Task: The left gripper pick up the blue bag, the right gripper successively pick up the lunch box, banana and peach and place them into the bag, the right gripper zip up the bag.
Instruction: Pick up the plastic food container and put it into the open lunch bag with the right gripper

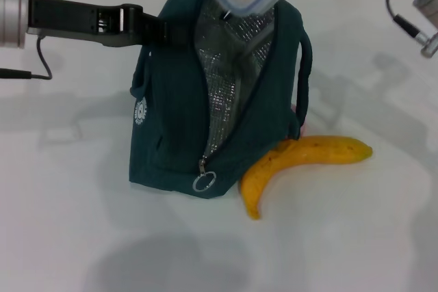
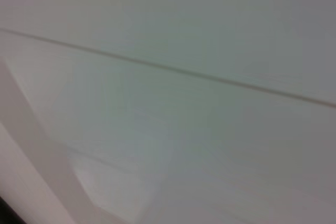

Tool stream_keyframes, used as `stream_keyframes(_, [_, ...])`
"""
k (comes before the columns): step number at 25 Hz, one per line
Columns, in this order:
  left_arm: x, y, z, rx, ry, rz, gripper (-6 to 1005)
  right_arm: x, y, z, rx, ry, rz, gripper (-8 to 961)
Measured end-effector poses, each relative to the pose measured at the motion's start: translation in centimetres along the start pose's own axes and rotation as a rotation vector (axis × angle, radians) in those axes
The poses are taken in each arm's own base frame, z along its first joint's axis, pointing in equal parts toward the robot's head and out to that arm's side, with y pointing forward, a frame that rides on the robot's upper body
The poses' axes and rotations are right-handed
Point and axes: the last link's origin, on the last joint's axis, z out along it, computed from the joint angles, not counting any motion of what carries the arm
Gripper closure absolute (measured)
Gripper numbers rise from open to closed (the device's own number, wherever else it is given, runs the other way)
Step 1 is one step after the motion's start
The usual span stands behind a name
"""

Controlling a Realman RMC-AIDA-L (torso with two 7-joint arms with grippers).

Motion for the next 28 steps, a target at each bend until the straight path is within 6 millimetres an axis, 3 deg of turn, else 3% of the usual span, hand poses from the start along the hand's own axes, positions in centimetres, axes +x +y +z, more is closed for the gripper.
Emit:
stream_keyframes(11, [-0.3,-0.4,-0.6,-0.007,0.033,-0.027,955,1.8,-2.4,-3.8,0.168,0.045,0.011,855])
stream_keyframes(20, [-0.5,-0.5,-0.3,-0.025,0.03,-0.036,956,3.2,-3.4,-1.3,0.252,0.211,-0.028,854])
stream_keyframes(28, [-0.5,-0.5,-0.5,-0.03,0.041,-0.037,956,6.4,-4.4,2.0,0.339,0.398,-0.074,853])
